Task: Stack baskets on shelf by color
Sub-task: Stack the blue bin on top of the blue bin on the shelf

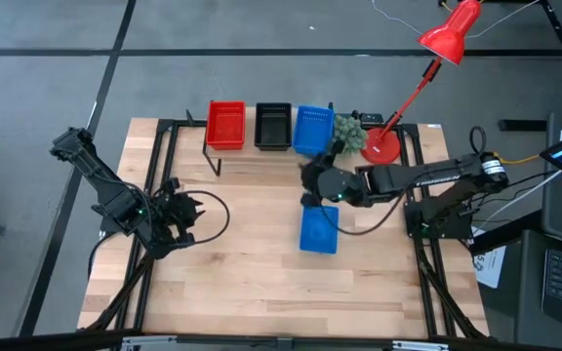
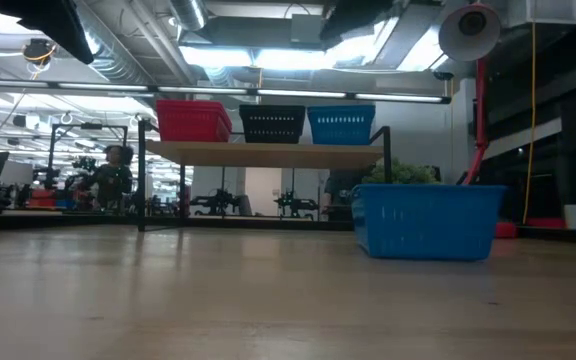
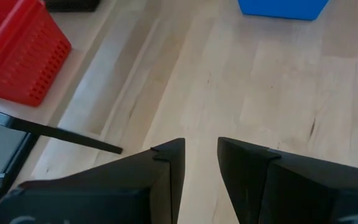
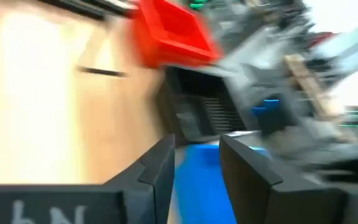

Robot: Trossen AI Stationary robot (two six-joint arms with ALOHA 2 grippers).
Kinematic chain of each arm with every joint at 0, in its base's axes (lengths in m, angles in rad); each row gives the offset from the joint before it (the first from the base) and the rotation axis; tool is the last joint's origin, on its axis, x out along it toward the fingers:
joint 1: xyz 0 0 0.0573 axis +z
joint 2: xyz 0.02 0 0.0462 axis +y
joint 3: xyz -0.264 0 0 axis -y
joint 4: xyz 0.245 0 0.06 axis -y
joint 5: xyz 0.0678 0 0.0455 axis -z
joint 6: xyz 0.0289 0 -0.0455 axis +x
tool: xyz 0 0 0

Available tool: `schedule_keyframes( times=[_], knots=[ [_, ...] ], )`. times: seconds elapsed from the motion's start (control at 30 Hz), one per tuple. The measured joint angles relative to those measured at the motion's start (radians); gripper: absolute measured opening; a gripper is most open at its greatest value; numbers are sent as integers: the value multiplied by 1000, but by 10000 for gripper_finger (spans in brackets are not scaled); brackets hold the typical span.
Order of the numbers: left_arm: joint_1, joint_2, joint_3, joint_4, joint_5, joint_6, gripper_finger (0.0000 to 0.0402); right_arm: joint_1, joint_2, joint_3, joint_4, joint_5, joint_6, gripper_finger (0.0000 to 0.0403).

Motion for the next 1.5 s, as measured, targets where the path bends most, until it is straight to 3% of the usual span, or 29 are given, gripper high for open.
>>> schedule_keyframes(
  times=[0.23, 0.43, 0.67, 0.87, 1.13, 1.5],
  knots=[
    [1, 0, 0, 1, -28, 14, 87, 52, 0, -1, -263, -381, 355, 129],
    [1, 0, 0, 29, -30, 14, 87, 186, 0, -111, -242, -546, 531, 129],
    [1, 0, 0, 39, -58, 46, 87, 355, 0, -307, -3, -474, 724, 129],
    [1, 0, 0, 52, -72, 66, 87, 403, 16, -442, 95, -405, 797, 129],
    [1, 0, 0, 56, -73, 63, 87, 404, 113, -445, 127, -452, 744, 129],
    [1, 0, 0, 61, -73, 61, 87, 400, 158, -449, 123, -395, 740, 128]
  ],
)
